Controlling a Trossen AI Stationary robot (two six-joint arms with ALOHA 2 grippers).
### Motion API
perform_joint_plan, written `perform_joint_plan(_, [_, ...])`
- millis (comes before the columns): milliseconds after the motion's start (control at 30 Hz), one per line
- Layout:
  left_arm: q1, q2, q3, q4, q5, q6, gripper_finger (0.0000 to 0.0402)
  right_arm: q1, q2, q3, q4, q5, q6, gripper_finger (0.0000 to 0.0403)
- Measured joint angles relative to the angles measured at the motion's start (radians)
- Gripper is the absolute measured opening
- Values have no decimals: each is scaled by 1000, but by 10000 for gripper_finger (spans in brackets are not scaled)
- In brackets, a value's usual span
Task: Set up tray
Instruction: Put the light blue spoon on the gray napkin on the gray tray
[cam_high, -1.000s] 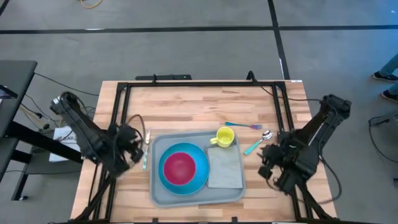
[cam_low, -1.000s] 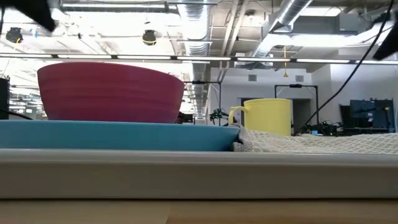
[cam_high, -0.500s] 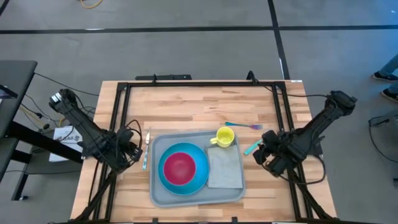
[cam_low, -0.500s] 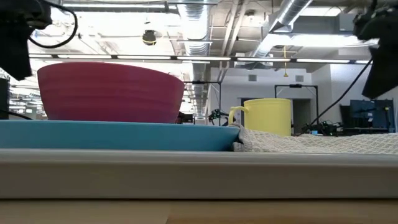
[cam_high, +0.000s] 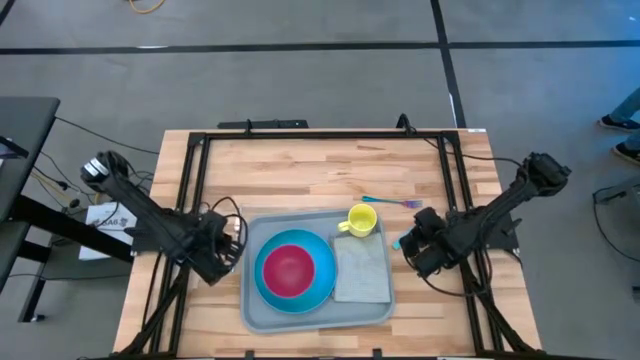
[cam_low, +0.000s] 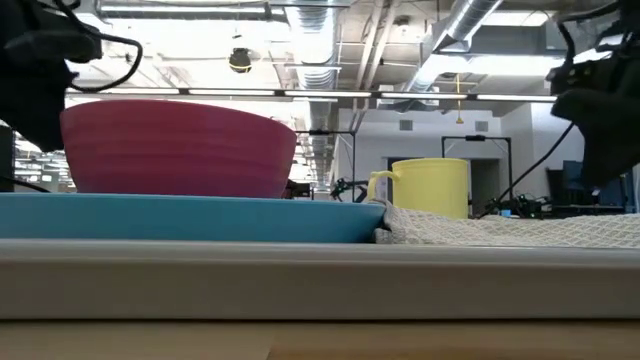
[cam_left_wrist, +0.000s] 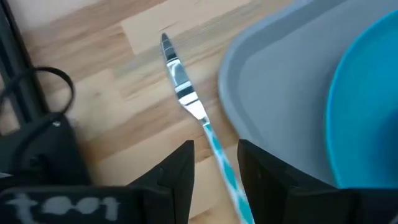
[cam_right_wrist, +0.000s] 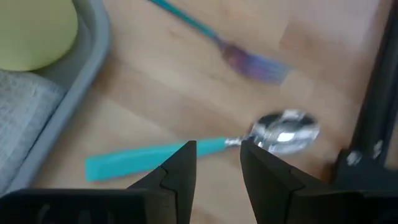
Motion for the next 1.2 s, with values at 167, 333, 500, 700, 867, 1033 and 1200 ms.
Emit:
perform_joint_plan(167, [22,47,0,83,4,18,112,-5,-5,1,80,-56,99,118])
perform_joint_plan(333, [27,63,0,92,-4,33,112,-40,29,1,105,-49,261,118])
perform_joint_plan(500, [27,63,0,93,-14,90,112,-92,111,1,107,-110,333,118])
perform_joint_plan(700, [27,63,0,91,-31,112,112,-137,208,1,120,-154,427,118])
perform_joint_plan(867, [27,63,0,92,-31,150,112,-180,227,2,152,-147,442,118])
perform_joint_plan(1033, [27,63,0,92,-25,188,112,-218,269,2,189,-142,444,118])
perform_joint_plan(1200, [27,63,0,92,-30,226,112,-234,337,6,237,-137,447,118])
